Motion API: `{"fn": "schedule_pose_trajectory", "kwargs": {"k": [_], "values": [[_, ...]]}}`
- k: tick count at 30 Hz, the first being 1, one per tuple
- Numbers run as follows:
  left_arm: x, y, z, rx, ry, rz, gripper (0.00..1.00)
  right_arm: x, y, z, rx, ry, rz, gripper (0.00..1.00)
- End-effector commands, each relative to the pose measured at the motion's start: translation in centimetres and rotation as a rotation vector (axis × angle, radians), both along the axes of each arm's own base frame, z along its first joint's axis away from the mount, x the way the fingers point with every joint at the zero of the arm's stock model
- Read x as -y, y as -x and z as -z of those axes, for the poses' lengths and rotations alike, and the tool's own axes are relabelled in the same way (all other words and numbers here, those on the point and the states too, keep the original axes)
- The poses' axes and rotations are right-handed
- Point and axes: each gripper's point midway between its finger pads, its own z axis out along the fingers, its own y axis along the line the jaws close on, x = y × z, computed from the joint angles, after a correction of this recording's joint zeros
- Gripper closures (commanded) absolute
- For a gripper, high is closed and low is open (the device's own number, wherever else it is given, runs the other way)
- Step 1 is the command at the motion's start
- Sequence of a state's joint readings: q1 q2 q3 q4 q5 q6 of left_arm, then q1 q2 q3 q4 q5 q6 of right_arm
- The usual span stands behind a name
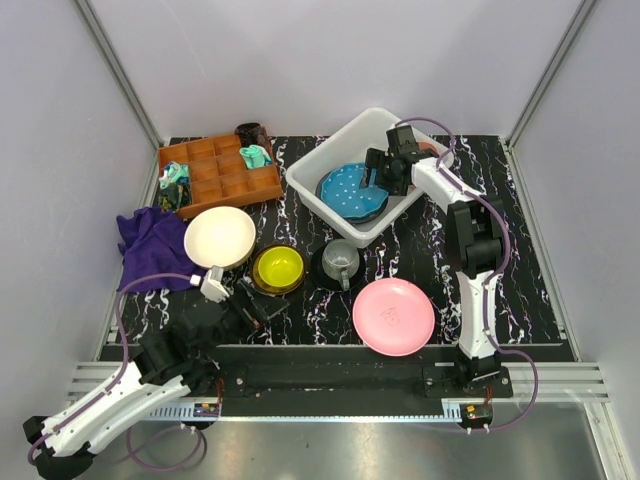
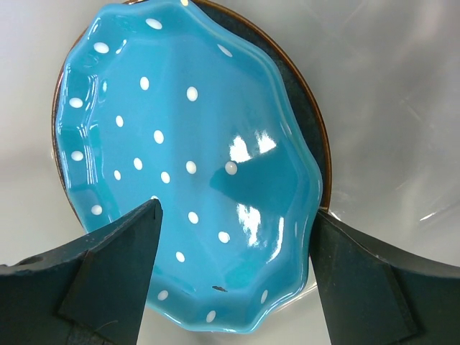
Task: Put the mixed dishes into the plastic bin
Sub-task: Place the plate in the plastic bin.
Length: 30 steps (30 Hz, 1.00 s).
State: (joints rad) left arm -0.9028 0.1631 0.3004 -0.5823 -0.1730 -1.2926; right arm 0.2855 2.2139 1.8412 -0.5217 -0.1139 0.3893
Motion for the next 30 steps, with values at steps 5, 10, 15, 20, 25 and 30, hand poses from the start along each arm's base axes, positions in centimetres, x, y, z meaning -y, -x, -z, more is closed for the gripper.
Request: {"fn": "schedule_pose_trajectory", "kwargs": {"k": [5, 10, 15, 20, 25, 30], "values": [[0.2, -0.3, -0.6, 0.018, 0.029, -0.010, 0.01, -1.1, -1.4, -5.9, 0.132, -0.056, -0.015, 0.11], [0.3, -0.3, -0.4, 0.015, 0.025, -0.007, 0.01, -1.2, -1.3, -4.1, 0.098, -0.050, -0.020, 0.11], [0.3, -0.2, -0.3, 0.013, 0.030, -0.007, 0.01, -1.0, -1.4, -2.4, 0.073, -0.035, -0.017, 0.11], [0.2, -0.2, -0.2, 0.012, 0.034, -0.012, 0.01, -0.9, -1.3, -0.9, 0.047, -0.020, -0.015, 0.11], [0.1, -0.2, -0.2, 0.011, 0.033, -0.012, 0.01, -0.9, -1.1, 0.2, 0.030, -0.016, -0.017, 0.11], [0.1, -0.2, -0.2, 0.011, 0.032, -0.013, 0.01, -0.6, -1.1, 0.7, 0.022, -0.004, -0.010, 0.11]]}}
